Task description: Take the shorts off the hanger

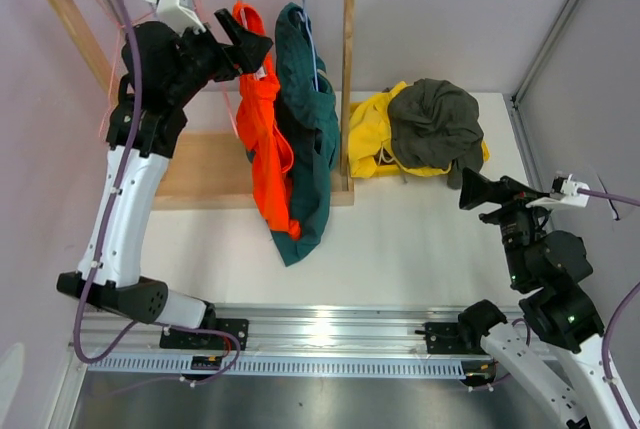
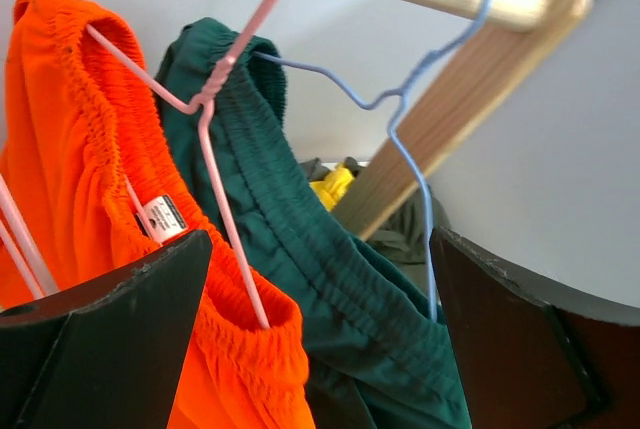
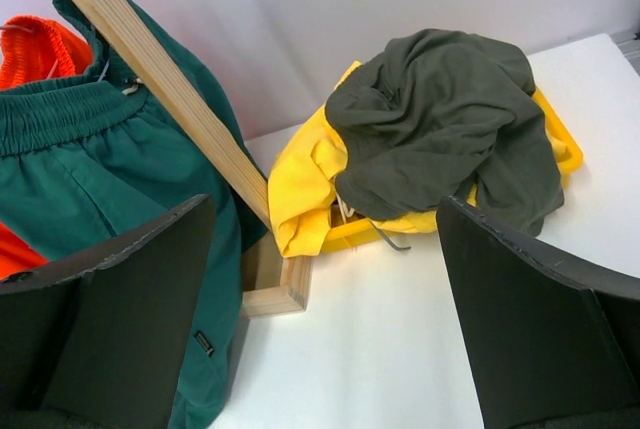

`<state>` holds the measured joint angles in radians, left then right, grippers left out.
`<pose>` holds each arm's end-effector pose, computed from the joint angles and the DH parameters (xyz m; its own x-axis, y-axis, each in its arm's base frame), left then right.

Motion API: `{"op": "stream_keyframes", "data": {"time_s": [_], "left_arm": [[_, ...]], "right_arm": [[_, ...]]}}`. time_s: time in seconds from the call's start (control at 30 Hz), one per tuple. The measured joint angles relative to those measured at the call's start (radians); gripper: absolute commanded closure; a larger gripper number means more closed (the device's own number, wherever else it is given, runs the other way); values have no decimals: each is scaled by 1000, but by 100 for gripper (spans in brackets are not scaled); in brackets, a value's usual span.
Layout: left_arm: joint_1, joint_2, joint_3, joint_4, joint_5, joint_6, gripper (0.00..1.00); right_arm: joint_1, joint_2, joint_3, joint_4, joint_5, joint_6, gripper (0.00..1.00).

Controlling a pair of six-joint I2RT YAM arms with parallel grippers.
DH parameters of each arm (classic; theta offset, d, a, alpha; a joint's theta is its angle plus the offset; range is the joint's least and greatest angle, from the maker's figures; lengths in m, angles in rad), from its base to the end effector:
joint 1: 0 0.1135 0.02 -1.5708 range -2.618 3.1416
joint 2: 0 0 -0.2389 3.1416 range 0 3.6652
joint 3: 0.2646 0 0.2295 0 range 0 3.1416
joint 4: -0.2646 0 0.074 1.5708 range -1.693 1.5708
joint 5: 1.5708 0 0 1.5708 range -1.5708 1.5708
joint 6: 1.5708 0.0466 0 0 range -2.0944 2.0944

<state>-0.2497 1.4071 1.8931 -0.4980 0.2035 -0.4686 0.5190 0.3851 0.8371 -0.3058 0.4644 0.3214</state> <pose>0.2579 -0.0755 0.5043 -0.2081 -0.4034 -0.8910 0.3854 0.8035 -0.4538 0.0851 0.0246 0.3708 0.1015 0.3832 -0.9181 -0.0957 0.9223 0.3744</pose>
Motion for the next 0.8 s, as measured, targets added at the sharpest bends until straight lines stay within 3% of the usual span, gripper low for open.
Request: {"op": "stream_keyframes", "data": {"time_s": [0.23, 0.33, 0.37, 0.47, 0.53, 0.57, 0.67, 0.8], "left_arm": [[-62, 138, 110, -70, -150, 52, 8], [-85, 208, 183, -105, -220, 77, 17], [-90, 224, 200, -113, -237, 83, 25], [-99, 269, 241, -130, -288, 92, 36], [-100, 284, 252, -141, -314, 91, 56], [-100, 289, 256, -145, -326, 92, 71], [-100, 295, 262, -159, -356, 98, 100], [-100, 310, 306, -207, -381, 103, 100]], "right_arm": [[0, -45, 24, -68, 14, -2, 1], [0, -51, 24, -100, 18, -3, 1], [0, -54, 24, -111, 18, -3, 1], [0, -67, 24, -138, 19, -3, 1], [0, -78, 24, -150, 24, -3, 1], [0, -82, 24, -154, 26, -4, 1], [0, -84, 24, -164, 32, -6, 1], [0, -86, 24, -177, 36, -8, 1]]}}
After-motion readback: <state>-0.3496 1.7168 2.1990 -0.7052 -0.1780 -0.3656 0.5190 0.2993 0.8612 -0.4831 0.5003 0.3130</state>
